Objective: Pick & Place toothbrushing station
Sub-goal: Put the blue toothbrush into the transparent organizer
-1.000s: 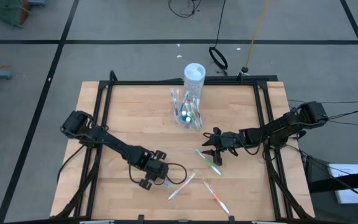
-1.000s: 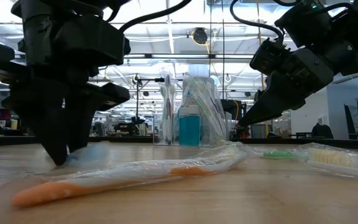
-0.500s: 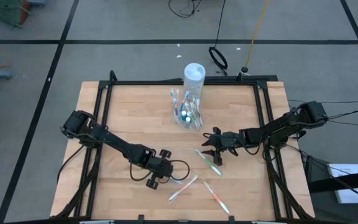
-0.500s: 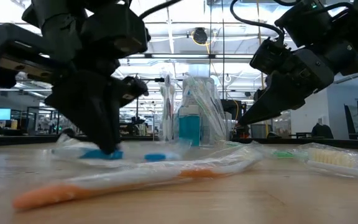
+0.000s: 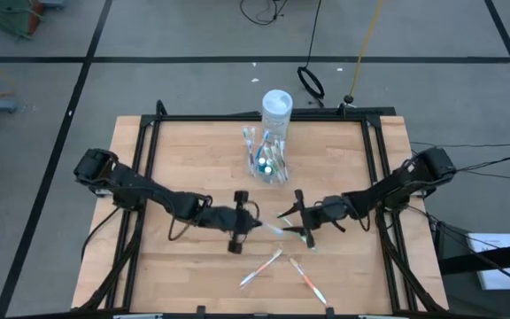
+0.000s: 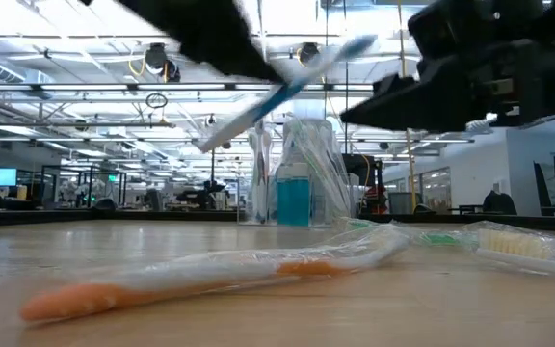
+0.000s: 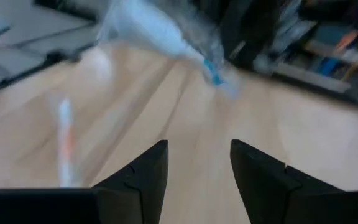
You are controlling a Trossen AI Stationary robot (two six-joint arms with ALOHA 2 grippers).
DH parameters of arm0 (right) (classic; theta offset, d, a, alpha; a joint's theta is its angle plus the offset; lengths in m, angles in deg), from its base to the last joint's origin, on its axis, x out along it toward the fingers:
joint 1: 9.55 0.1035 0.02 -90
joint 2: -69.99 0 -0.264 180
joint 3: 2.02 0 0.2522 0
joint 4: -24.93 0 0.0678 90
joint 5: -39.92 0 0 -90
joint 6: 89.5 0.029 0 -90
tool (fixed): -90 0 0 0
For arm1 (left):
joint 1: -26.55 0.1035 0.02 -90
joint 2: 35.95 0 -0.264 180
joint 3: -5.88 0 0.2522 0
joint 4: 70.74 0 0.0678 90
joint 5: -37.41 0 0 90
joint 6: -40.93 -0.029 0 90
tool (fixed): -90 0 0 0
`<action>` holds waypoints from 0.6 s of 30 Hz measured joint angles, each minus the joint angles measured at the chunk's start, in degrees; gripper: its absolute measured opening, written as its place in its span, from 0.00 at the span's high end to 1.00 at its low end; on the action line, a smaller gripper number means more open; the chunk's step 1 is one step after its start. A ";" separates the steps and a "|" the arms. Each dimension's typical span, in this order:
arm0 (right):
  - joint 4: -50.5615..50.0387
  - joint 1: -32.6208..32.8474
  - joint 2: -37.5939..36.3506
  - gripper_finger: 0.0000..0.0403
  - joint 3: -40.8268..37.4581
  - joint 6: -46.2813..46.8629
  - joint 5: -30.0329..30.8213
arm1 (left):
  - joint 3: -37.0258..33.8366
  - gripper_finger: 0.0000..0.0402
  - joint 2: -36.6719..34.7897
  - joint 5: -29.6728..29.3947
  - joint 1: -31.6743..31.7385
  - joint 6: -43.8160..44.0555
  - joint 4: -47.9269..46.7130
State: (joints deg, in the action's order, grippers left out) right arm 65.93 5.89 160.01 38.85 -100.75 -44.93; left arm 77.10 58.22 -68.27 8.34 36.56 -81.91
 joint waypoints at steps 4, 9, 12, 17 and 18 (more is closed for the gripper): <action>14.57 1.02 4.45 0.58 0.00 -0.73 4.20 | -0.01 0.98 -0.35 0.09 1.31 -0.22 11.16; 25.09 1.18 8.11 0.58 0.61 2.12 5.34 | 0.04 0.99 -0.39 0.18 2.18 -3.01 15.62; 25.41 1.14 8.69 0.58 1.01 2.48 7.06 | 0.01 0.99 -0.39 0.15 2.23 -2.59 15.16; 26.10 1.18 8.67 0.58 1.01 1.27 7.08 | 0.01 0.97 -0.39 0.13 2.23 -1.96 14.41; 26.31 1.16 8.67 0.58 1.01 1.29 7.12 | 0.01 0.97 -0.39 0.13 2.23 -1.97 14.57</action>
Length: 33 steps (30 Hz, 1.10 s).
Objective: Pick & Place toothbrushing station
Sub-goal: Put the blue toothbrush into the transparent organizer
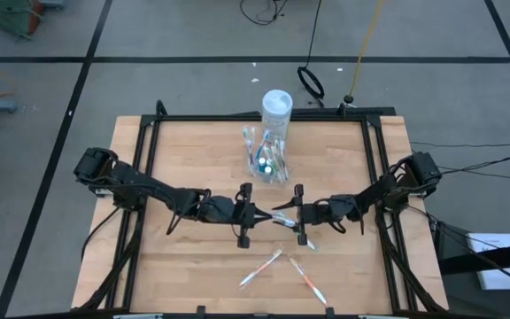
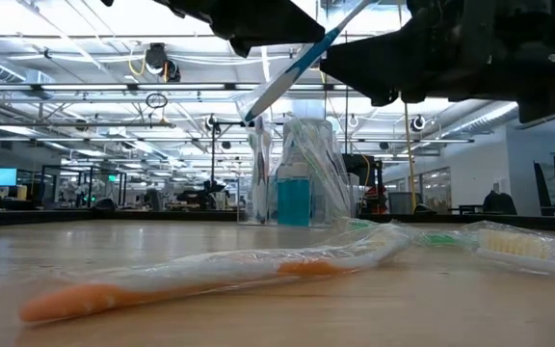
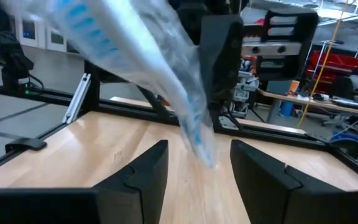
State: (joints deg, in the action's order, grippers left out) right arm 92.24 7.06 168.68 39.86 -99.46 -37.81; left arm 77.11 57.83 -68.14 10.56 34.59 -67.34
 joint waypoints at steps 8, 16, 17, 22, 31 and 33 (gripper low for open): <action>3.25 -0.32 -0.02 0.58 0.00 2.86 -0.03 | 0.00 0.98 0.00 0.00 0.78 1.92 0.39; 7.34 1.08 -0.04 0.59 0.00 -1.88 0.59 | 0.00 0.99 -0.02 -0.02 1.99 4.13 -2.03; 7.04 1.18 -0.04 0.60 0.00 -1.91 1.57 | 0.00 0.99 -0.02 -0.02 2.07 4.13 -2.00; 5.52 1.14 -0.04 0.74 0.00 -0.87 4.20 | 0.00 0.97 -0.02 -0.02 2.03 4.07 -1.20; 5.54 1.18 -0.07 0.97 0.02 -0.81 4.18 | 0.00 0.96 -0.02 0.00 2.01 7.56 -1.62; 5.37 1.18 -0.07 0.96 0.02 -0.33 4.17 | 0.00 0.93 -0.02 0.00 2.01 8.30 -1.63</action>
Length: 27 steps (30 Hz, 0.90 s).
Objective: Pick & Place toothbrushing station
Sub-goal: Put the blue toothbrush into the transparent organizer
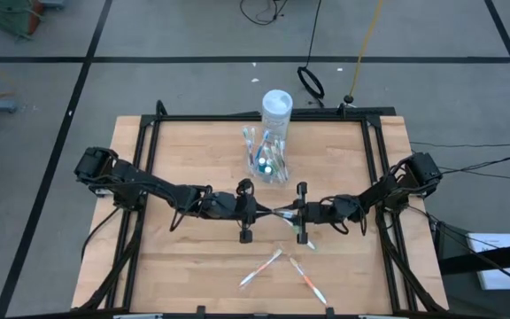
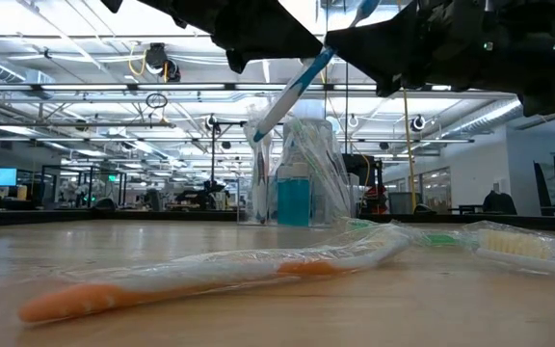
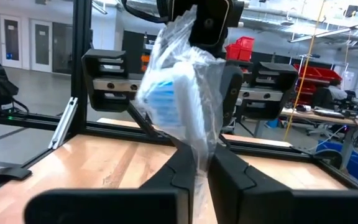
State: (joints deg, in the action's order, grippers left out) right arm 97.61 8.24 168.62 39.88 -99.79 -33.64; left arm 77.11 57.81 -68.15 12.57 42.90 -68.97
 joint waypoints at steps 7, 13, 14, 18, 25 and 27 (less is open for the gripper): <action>-2.91 0.00 -0.44 0.97 -0.05 0.36 0.40 | 0.00 0.80 0.00 -0.02 0.00 0.14 -0.85; -17.86 -0.39 -9.15 0.97 -0.68 0.13 9.38 | 0.01 0.70 0.00 -0.02 0.02 -0.29 -1.30; -22.99 -0.95 -11.75 0.97 -0.67 0.36 10.03 | 0.02 0.69 0.00 -0.02 0.03 -0.35 -1.33; -43.02 -4.62 -22.27 0.97 0.61 6.51 10.73 | 0.02 0.67 0.00 -0.02 0.20 -0.36 -1.44; -60.24 -11.02 -36.69 0.97 4.06 9.30 10.43 | 0.02 0.67 0.00 0.03 0.71 1.18 -2.14; -65.92 -12.99 -39.09 0.97 4.28 12.19 10.43 | 0.02 0.67 0.00 0.75 0.79 2.43 -2.69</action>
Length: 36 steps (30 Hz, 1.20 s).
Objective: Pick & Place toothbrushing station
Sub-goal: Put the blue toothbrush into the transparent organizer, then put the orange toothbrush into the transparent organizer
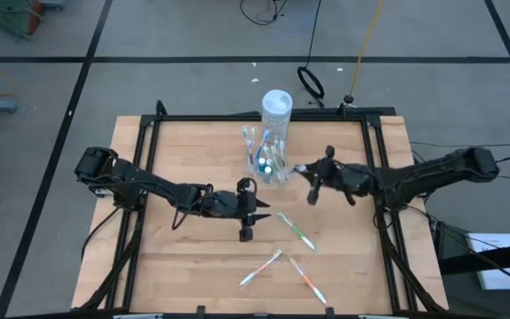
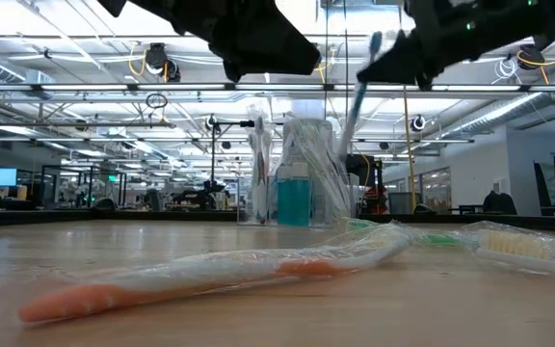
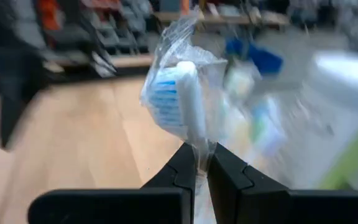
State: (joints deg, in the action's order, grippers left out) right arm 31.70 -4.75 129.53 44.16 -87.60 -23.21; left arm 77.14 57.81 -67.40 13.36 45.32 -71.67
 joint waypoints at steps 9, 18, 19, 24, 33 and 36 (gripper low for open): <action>-7.02 -6.81 4.72 0.96 -0.02 6.09 -4.74 | 0.02 0.67 0.00 6.75 -0.74 18.59 -0.32; -1.64 -9.55 12.48 0.95 -0.07 7.31 -10.62 | 0.02 0.67 0.00 6.91 -6.45 20.65 -0.61; -1.43 -9.72 13.22 0.94 -0.07 7.29 -10.64 | 0.02 0.67 -0.02 6.89 -7.11 21.21 -0.64; -0.91 -9.53 14.81 0.87 -0.01 4.67 -10.55 | 0.04 0.67 1.11 6.79 -10.29 25.61 -0.63; 0.25 -6.19 14.89 0.71 -0.09 5.13 -10.58 | 0.04 0.67 9.30 3.81 -13.08 27.67 4.07; 1.07 -5.26 14.89 0.67 -0.11 5.05 -10.58 | 0.04 0.67 13.26 3.84 -12.92 25.28 4.94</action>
State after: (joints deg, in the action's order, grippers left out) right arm 32.77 -10.01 144.42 44.05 -82.55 -33.79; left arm 77.18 71.06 -63.56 0.44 70.61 -66.73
